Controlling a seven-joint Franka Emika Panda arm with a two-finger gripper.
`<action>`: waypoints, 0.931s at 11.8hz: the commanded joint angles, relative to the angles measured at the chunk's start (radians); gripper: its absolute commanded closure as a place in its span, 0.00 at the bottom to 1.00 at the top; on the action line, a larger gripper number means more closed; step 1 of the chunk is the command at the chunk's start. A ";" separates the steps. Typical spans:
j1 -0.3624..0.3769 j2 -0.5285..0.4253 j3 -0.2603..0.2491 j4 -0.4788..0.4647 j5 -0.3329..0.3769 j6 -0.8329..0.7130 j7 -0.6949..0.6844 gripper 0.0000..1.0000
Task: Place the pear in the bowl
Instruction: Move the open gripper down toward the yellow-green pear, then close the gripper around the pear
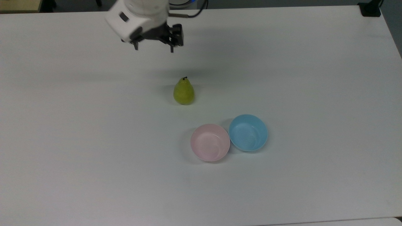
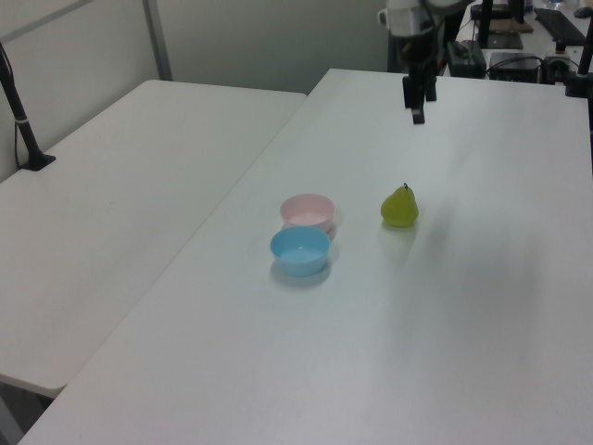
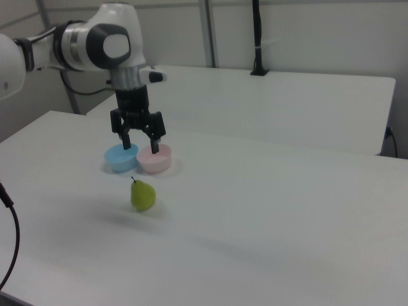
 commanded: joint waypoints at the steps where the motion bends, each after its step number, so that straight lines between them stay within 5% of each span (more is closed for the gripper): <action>1: 0.054 0.074 -0.004 -0.034 0.025 0.097 -0.046 0.00; 10: 0.120 0.236 -0.006 -0.100 -0.019 0.255 -0.044 0.01; 11: 0.121 0.236 -0.006 -0.104 -0.022 0.260 -0.041 0.19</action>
